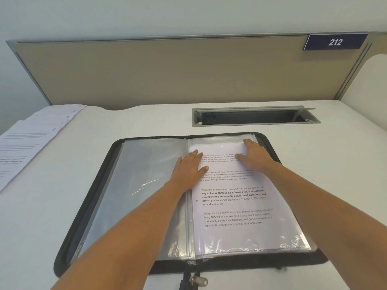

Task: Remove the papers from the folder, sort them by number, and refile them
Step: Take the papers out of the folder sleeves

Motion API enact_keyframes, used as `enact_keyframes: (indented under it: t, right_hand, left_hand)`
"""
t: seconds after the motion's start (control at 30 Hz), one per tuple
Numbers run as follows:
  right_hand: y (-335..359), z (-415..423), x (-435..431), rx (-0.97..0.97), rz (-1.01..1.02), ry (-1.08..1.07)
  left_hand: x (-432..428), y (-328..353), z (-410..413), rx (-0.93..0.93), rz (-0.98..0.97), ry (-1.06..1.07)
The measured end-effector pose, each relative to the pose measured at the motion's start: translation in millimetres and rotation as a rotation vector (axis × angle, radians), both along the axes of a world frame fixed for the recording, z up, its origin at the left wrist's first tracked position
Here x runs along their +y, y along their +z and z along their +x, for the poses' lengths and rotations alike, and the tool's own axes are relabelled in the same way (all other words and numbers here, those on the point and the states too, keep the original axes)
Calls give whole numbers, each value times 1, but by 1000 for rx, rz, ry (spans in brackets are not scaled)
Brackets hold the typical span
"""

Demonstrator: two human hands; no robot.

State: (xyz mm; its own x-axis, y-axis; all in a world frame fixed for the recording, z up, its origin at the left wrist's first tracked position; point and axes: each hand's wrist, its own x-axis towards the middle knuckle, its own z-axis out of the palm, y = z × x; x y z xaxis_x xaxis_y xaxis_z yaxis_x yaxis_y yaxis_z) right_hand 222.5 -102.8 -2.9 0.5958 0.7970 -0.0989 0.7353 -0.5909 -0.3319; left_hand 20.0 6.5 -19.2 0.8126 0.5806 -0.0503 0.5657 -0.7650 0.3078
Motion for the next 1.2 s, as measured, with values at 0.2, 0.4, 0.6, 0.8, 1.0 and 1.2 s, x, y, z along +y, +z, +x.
enact_keyframes:
  t: [0.2,0.4,0.6,0.8,1.0,1.2]
  right_hand:
    - [-2,0,3,-26,132,-19]
    - [2,1,8,-54,276,24]
    - [12,1,26,-156,148,92]
    - [20,-1,46,-129,-30,125]
    - [24,-2,57,13,73,231]
    - [35,-8,63,375,163,237]
  left_hand:
    - [0,-11,-4,-112,79,27]
    - [-1,-14,-4,-165,107,40]
    - [-2,-13,-3,-173,122,49]
    - [-2,-13,-4,-191,129,51]
    - [-3,-13,-3,-206,131,55]
    - [-5,-12,-4,-219,117,54]
